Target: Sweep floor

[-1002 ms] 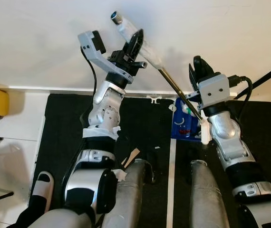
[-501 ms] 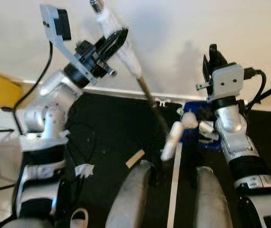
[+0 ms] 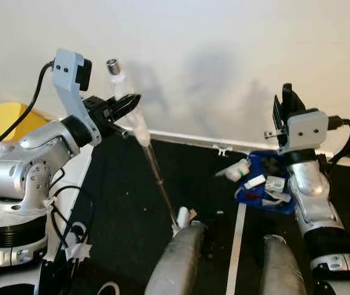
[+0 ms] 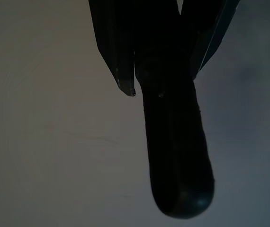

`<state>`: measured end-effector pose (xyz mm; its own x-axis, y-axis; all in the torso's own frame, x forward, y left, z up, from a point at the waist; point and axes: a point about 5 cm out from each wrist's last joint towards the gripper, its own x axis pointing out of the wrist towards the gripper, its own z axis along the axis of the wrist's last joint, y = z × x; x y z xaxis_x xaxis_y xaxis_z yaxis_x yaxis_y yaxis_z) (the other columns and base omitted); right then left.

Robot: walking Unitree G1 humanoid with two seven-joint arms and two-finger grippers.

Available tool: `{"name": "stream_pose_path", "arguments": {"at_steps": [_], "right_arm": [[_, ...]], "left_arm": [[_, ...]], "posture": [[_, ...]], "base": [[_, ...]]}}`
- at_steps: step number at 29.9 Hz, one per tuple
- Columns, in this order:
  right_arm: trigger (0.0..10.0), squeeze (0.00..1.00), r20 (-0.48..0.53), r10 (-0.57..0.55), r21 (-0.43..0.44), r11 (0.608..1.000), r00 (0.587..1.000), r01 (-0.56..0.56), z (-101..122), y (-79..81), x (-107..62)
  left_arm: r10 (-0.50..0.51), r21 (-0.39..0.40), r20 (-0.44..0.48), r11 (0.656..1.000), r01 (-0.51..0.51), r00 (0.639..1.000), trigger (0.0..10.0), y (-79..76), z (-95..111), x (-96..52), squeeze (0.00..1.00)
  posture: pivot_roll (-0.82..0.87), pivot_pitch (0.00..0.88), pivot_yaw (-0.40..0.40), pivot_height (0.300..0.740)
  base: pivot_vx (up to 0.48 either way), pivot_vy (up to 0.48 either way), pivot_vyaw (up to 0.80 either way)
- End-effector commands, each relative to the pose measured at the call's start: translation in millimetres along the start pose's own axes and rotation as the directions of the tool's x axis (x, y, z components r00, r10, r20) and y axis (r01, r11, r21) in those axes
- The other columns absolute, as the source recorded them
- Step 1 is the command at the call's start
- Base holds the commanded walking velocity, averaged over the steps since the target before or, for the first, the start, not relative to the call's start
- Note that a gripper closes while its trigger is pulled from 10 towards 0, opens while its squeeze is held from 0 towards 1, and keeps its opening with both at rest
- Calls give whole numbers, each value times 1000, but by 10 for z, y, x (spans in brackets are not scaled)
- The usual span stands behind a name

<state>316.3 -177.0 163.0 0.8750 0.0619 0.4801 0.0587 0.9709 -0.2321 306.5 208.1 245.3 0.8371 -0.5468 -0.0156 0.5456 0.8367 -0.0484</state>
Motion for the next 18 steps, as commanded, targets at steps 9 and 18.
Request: {"name": "stream_pose_path", "arguments": {"at_steps": [9,18], "right_arm": [[10000,0,49,-82,125,989,995,75,171,-67,-105],[10000,0,87,-155,294,948,984,123,400,-52,73]], "left_arm": [[214,90,-35,973,-211,976,10000,351,6,-115,0],[444,84,-126,896,-437,887,10000,585,-124,-63,0]], "posture": [[80,149,320,740],[80,114,306,740]], "base": [[0,0,0],[0,0,0]]}}
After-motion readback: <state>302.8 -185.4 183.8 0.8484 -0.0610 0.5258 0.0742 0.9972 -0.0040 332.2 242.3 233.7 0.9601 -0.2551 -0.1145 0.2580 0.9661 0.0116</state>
